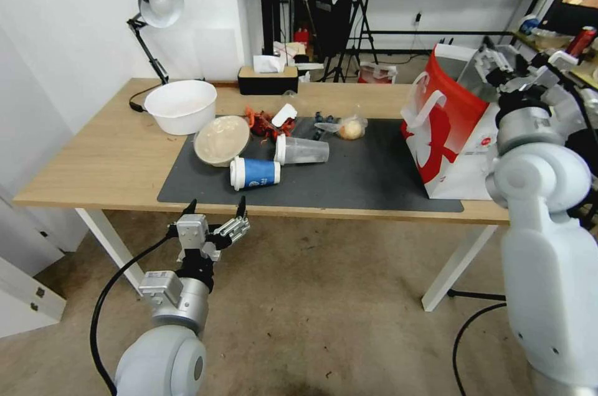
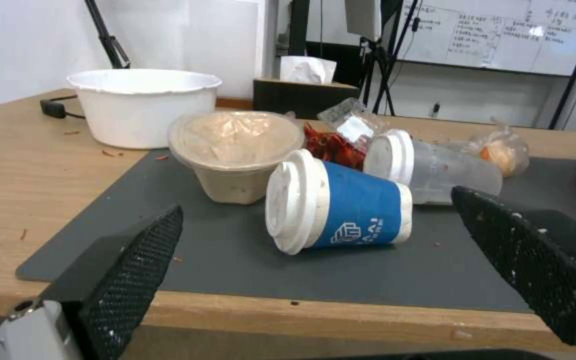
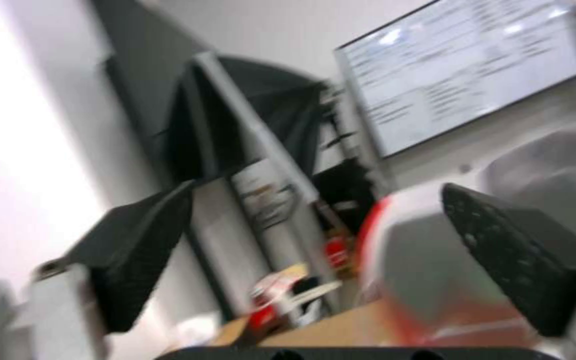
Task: Pick up the trash from the table and place it into the takeout bag.
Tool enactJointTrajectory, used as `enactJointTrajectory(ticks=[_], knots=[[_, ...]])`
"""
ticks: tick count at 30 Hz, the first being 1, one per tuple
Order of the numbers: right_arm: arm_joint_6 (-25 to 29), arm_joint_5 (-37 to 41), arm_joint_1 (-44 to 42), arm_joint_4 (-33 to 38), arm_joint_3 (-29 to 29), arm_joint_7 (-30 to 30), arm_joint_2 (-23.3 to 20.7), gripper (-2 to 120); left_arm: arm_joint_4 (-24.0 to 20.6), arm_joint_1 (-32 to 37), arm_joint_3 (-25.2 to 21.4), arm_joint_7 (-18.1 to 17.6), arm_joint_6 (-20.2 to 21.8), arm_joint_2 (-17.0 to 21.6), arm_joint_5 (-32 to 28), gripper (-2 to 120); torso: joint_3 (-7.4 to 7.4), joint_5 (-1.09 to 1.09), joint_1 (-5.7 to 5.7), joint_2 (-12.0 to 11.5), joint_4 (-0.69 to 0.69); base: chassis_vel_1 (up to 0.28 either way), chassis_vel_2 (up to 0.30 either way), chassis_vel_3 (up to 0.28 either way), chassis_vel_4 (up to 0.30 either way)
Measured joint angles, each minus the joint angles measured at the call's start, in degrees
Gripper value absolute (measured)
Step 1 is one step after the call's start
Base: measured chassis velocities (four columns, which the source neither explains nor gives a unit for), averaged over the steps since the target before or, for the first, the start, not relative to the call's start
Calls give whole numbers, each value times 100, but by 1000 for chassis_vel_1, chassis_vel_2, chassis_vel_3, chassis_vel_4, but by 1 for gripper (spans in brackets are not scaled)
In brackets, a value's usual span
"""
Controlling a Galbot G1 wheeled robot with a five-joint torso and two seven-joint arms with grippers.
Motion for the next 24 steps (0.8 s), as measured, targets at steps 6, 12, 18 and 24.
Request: enactJointTrajectory(ticks=[6,12,18,24], knots=[[-51,-596,-794,605,-303,-419,-5,100,3,-15,2,0,-13,0,-17,100,0,-1,0,0,1,0,0,0,0],[188,-1556,-1637,763,-483,-705,-5,100,68,-42,6,-6,-41,1,-29,100,0,0,0,0,0,0,0,0,0],[728,-2330,-2661,699,-662,-720,109,100,156,-78,-8,-25,-97,38,-45,100,0,1,0,0,-1,0,0,0,0],[1258,-3045,-3277,435,-939,-590,306,100,226,-84,-30,-47,-152,85,-81,100,0,-1,-1,0,0,0,0,0,0]])
